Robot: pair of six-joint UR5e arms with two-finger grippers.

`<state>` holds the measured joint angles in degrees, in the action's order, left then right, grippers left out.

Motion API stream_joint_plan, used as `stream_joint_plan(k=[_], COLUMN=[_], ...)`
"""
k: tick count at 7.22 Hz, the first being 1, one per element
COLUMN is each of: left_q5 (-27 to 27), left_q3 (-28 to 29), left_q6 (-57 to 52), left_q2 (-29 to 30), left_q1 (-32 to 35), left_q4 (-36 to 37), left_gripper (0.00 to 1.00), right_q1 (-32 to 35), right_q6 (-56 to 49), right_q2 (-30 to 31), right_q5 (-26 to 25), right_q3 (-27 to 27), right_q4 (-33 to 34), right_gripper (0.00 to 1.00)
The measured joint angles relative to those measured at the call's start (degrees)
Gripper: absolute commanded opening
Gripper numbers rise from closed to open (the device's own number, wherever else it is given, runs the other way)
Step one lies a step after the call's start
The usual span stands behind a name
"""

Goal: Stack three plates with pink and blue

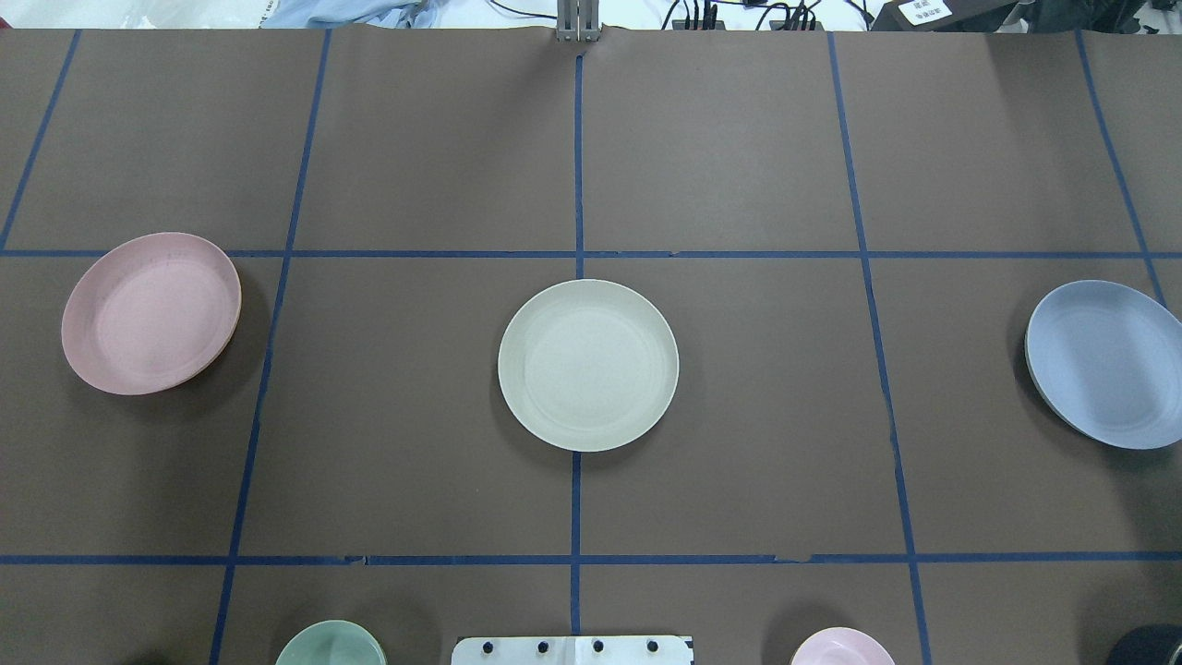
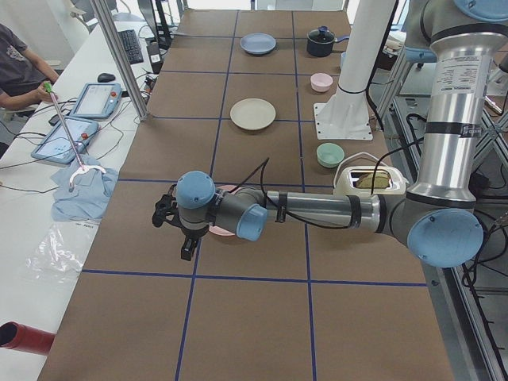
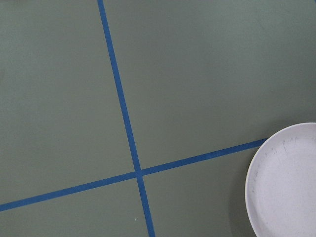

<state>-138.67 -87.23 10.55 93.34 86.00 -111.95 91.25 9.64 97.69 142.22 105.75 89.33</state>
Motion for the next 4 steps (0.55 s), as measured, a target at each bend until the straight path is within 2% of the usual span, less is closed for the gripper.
stream_joint_plan(k=[2, 4], left_q5=[0.55, 3.14], left_q3=[1.47, 2.10], left_q6=[12.70, 19.76], left_q2=[-0.29, -0.34], left_q1=[-6.11, -10.37], left_q4=[-5.22, -7.70], left_gripper=[1.00, 1.00], right_q1=[-0.07, -0.10], right_q6=[0.55, 0.46], right_q2=[0.17, 0.21], right_q5=[0.44, 0.49], right_q3=[-0.11, -0.08], right_q4=[-0.08, -0.52], right_gripper=[1.00, 1.00])
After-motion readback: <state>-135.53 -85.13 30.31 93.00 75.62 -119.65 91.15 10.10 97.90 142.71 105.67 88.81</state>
